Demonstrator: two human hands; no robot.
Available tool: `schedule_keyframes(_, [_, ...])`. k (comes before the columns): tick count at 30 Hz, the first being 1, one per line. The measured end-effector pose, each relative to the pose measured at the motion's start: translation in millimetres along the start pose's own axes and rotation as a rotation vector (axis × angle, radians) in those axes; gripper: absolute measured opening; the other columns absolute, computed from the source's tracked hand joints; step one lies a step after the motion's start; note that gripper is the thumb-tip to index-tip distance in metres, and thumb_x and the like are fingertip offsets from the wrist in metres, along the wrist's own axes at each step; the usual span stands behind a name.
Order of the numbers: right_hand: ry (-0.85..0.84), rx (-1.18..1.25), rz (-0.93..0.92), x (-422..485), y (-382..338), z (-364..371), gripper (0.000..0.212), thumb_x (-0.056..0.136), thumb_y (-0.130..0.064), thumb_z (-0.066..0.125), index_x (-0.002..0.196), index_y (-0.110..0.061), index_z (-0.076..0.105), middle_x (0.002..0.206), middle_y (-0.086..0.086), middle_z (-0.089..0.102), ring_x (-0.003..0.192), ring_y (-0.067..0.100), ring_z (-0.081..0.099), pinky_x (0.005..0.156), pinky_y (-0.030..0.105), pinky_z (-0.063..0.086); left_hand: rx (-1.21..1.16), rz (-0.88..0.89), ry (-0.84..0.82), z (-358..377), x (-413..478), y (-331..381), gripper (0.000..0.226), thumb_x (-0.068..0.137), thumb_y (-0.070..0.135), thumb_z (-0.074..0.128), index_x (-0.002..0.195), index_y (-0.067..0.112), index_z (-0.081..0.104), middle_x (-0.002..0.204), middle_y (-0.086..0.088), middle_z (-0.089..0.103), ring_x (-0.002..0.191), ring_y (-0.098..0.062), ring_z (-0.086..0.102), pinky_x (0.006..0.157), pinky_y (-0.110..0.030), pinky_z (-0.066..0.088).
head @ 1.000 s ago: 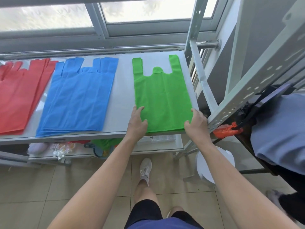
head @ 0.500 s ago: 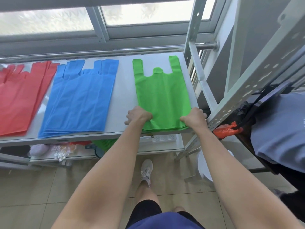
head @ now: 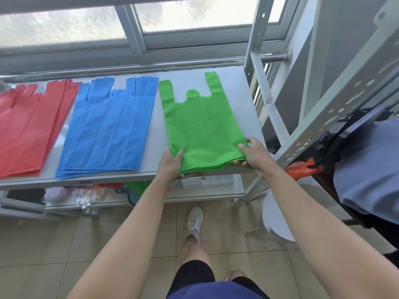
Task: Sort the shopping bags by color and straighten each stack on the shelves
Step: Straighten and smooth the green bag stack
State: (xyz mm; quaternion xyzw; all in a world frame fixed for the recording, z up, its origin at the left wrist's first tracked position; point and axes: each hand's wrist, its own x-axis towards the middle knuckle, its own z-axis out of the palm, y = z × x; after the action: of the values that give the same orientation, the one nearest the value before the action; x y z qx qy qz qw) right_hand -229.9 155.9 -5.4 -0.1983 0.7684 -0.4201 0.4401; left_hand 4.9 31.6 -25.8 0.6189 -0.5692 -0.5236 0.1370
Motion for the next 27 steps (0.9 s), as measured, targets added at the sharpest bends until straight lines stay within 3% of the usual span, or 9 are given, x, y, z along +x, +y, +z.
schedule_keyframes(3, [0.014, -0.138, -0.060, 4, 0, -9, 0.040, 0.108, -0.020, 0.053, 0.146, -0.016, 0.042, 0.139, -0.001, 0.042, 0.077, 0.023, 0.075, 0.057, 0.024, 0.054, 0.071, 0.091, 0.021, -2, 1, 7, 0.062, 0.106, 0.033, 0.056, 0.157, 0.009, 0.031, 0.159, -0.012, 0.041, 0.125, -0.034, 0.059, 0.081, -0.047, 0.064])
schedule_keyframes(6, [0.031, -0.253, -0.129, 6, 1, -15, 0.040, 0.102, -0.024, 0.064, 0.140, -0.019, 0.050, 0.136, 0.013, 0.060, 0.101, 0.026, 0.070, 0.066, 0.026, 0.058, 0.133, 0.152, 0.033, -8, 2, 13, 0.070, 0.105, 0.031, 0.058, 0.161, 0.007, 0.024, 0.166, -0.012, 0.030, 0.103, -0.023, 0.065, 0.070, -0.035, 0.064])
schedule_keyframes(8, [0.051, -0.370, -0.187, 5, 1, -17, 0.043, 0.098, -0.028, 0.070, 0.136, -0.020, 0.052, 0.124, 0.012, 0.066, 0.107, 0.026, 0.065, 0.084, 0.035, 0.054, 0.189, 0.171, 0.071, -12, 2, 15, 0.064, 0.104, 0.033, 0.060, 0.156, 0.007, 0.033, 0.159, -0.015, 0.041, 0.086, -0.015, 0.064, 0.063, -0.029, 0.061])
schedule_keyframes(10, [0.064, -0.508, -0.265, -1, 1, -20, 0.046, 0.097, -0.026, 0.071, 0.137, -0.019, 0.050, 0.113, 0.008, 0.065, 0.101, 0.024, 0.063, 0.084, 0.032, 0.046, 0.286, 0.179, 0.185, -13, -2, 13, 0.056, 0.100, 0.036, 0.066, 0.143, 0.009, 0.043, 0.138, -0.015, 0.058, 0.095, -0.021, 0.065, 0.077, -0.035, 0.057])
schedule_keyframes(13, [0.083, -0.634, -0.375, -8, 5, -19, 0.052, 0.096, -0.020, 0.072, 0.140, -0.018, 0.046, 0.114, 0.004, 0.057, 0.097, 0.022, 0.062, 0.085, 0.035, 0.050, 0.522, 0.370, 0.414, -8, -9, 6, 0.049, 0.094, 0.030, 0.075, 0.130, 0.010, 0.048, 0.122, -0.010, 0.057, 0.105, -0.024, 0.058, 0.086, -0.036, 0.051])
schedule_keyframes(16, [0.105, -0.674, -0.436, -10, 16, -21, 0.043, 0.099, -0.012, 0.063, 0.139, -0.016, 0.049, 0.117, 0.006, 0.055, 0.100, 0.022, 0.060, 0.087, 0.037, 0.049, 0.592, 0.723, 0.225, 13, -16, 9, 0.027, 0.093, 0.012, 0.074, 0.118, 0.010, 0.065, 0.124, -0.006, 0.062, 0.119, -0.022, 0.059, 0.108, -0.032, 0.047])
schedule_keyframes(20, [0.143, -0.584, -0.388, -11, 28, -23, 0.042, 0.096, 0.002, 0.042, 0.133, -0.012, 0.057, 0.114, 0.010, 0.061, 0.101, 0.022, 0.059, 0.086, 0.036, 0.051, 0.646, 0.937, -0.137, 55, -25, 28, 0.018, 0.100, 0.015, 0.065, 0.116, 0.011, 0.072, 0.131, -0.004, 0.068, 0.124, -0.019, 0.061, 0.112, -0.028, 0.041])
schedule_keyframes(23, [0.180, -0.486, -0.345, -12, 33, -22, 0.049, 0.090, 0.008, 0.037, 0.128, -0.010, 0.062, 0.106, 0.008, 0.065, 0.092, 0.018, 0.062, 0.078, 0.025, 0.050, 0.632, 0.991, -0.147, 82, -23, 39, 0.019, 0.101, 0.019, 0.063, 0.116, 0.011, 0.072, 0.126, -0.004, 0.069, 0.117, -0.021, 0.063, 0.105, -0.037, 0.050])
schedule_keyframes(27, [0.187, -0.342, -0.293, -9, 38, -22, 0.048, 0.090, 0.008, 0.035, 0.123, -0.011, 0.065, 0.101, 0.006, 0.068, 0.093, 0.017, 0.068, 0.089, 0.039, 0.060, 0.713, 1.045, -0.086, 96, -18, 44, 0.027, 0.095, 0.033, 0.070, 0.111, 0.012, 0.071, 0.116, -0.002, 0.066, 0.105, -0.019, 0.062, 0.091, -0.036, 0.054])
